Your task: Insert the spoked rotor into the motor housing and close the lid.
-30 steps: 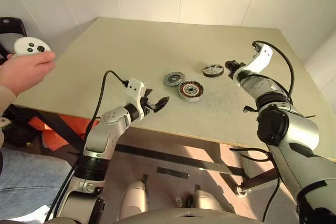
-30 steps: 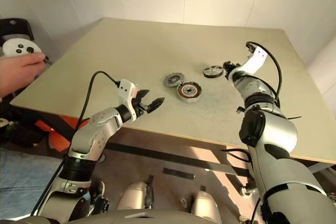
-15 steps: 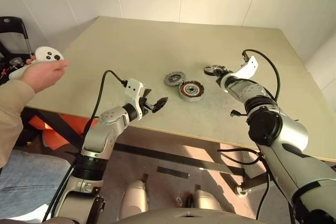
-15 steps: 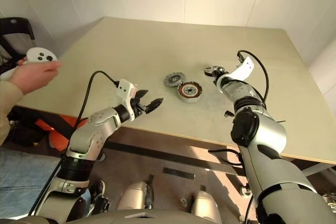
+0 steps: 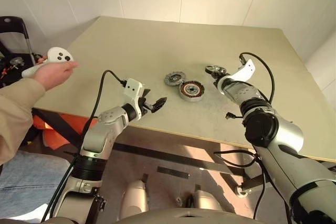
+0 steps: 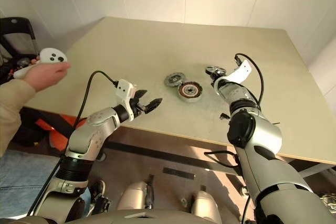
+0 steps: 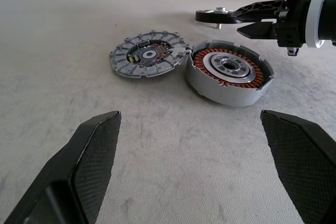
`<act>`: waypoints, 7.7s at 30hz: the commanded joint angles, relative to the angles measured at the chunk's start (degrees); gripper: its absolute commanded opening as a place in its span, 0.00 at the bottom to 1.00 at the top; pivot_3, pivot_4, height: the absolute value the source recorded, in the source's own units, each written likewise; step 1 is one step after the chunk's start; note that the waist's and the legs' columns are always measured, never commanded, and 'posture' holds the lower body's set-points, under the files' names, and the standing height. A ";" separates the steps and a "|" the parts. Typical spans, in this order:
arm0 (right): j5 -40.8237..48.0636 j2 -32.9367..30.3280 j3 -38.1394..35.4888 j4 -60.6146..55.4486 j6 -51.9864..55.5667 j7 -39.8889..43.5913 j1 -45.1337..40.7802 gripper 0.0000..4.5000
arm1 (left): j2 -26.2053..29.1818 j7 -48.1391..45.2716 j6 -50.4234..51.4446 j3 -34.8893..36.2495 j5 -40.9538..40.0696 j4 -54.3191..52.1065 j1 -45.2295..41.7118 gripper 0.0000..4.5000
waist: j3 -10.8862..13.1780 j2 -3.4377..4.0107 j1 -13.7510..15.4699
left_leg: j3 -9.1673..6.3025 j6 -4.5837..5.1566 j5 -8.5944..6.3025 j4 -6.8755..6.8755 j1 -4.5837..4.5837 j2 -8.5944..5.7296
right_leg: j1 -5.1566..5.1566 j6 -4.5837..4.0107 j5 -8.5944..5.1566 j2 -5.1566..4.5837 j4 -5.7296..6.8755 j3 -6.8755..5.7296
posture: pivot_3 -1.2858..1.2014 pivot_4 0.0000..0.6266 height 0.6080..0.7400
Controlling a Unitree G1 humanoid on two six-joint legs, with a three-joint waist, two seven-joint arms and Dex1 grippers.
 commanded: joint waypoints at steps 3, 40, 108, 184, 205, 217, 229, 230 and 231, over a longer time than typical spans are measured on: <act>2.17 -0.29 -2.60 -0.58 -1.42 -1.18 -0.92 0.35 | 0.44 -0.07 -0.46 0.21 0.10 -2.56 -0.11 1.00 | 0.00 0.00 -0.01 | 0.00 0.00 0.00 0.00 0.00 0.00 | 0.00 0.00 0.00 0.00 0.00 0.00 | 0.52 0.00 1.00; 3.81 1.41 -6.79 -0.05 -3.51 -4.84 -3.95 0.35 | 1.99 0.26 0.11 0.10 0.54 -4.14 1.44 1.00 | 0.00 0.00 0.00 | 0.00 0.00 0.00 0.06 -0.13 -0.01 | -0.14 0.00 0.00 0.00 0.03 -0.01 | 0.52 0.00 1.00; -1.85 -1.97 -0.92 -0.45 -4.13 -1.36 -0.62 0.35 | 0.29 0.29 -1.52 -0.35 2.21 -1.22 0.02 1.00 | 0.00 0.00 0.05 | -0.01 0.02 0.00 0.18 -0.21 0.00 | -0.22 0.00 0.01 0.00 0.14 -0.02 | 0.52 0.00 1.00; -22.15 -10.33 39.23 -54.41 12.11 47.19 20.38 0.02 | -0.83 -0.07 -3.87 -1.03 4.15 2.10 -0.24 1.00 | -0.06 -0.11 1.02 | -0.10 0.13 -0.03 0.26 0.07 0.06 | 0.32 0.00 0.03 0.00 0.03 -0.12 | 0.52 0.00 1.00; -22.67 -11.13 43.37 -56.54 13.38 42.68 23.26 0.02 | -0.81 -0.52 -4.11 -1.15 4.64 2.10 0.14 1.00 | -0.06 -0.11 1.45 | -0.09 0.00 0.03 0.13 0.40 0.06 | 0.53 0.04 0.03 0.00 0.02 -0.07 | 0.52 0.00 1.00; -23.75 -12.32 44.52 -56.32 11.80 42.31 24.70 0.02 | -0.67 -0.67 -4.32 -1.21 4.90 2.41 -0.05 1.00 | -0.06 -0.11 1.50 | -0.09 -0.01 0.03 0.13 0.41 0.06 | 0.55 0.04 0.04 0.00 0.02 -0.07 | 0.52 0.00 1.00; -25.60 -13.00 45.65 -54.78 9.15 41.25 24.47 0.46 | -0.68 -0.79 -4.32 -1.20 5.21 2.55 -0.13 1.00 | -0.06 -0.11 1.51 | -0.10 -0.01 0.03 0.14 0.44 0.07 | 0.57 0.04 0.04 0.00 0.03 -0.07 | 0.52 0.00 1.00; -25.28 -13.00 45.43 -55.35 9.34 41.50 24.39 0.46 | -0.71 -0.75 -4.30 -1.24 5.24 2.48 -0.04 1.00 | -0.06 -0.11 1.51 | -0.10 0.00 0.03 0.13 0.43 0.07 | 0.57 0.04 0.04 0.00 0.03 -0.07 | 0.52 0.00 1.00; -24.98 -13.02 45.23 -55.91 9.54 41.72 24.33 0.46 | -0.75 -0.71 -4.27 -1.26 5.26 2.41 0.05 1.00 | -0.06 -0.11 1.51 | -0.10 -0.01 0.03 0.13 0.43 0.07 | 0.56 0.04 0.04 0.00 0.03 -0.07 | 0.52 0.00 1.00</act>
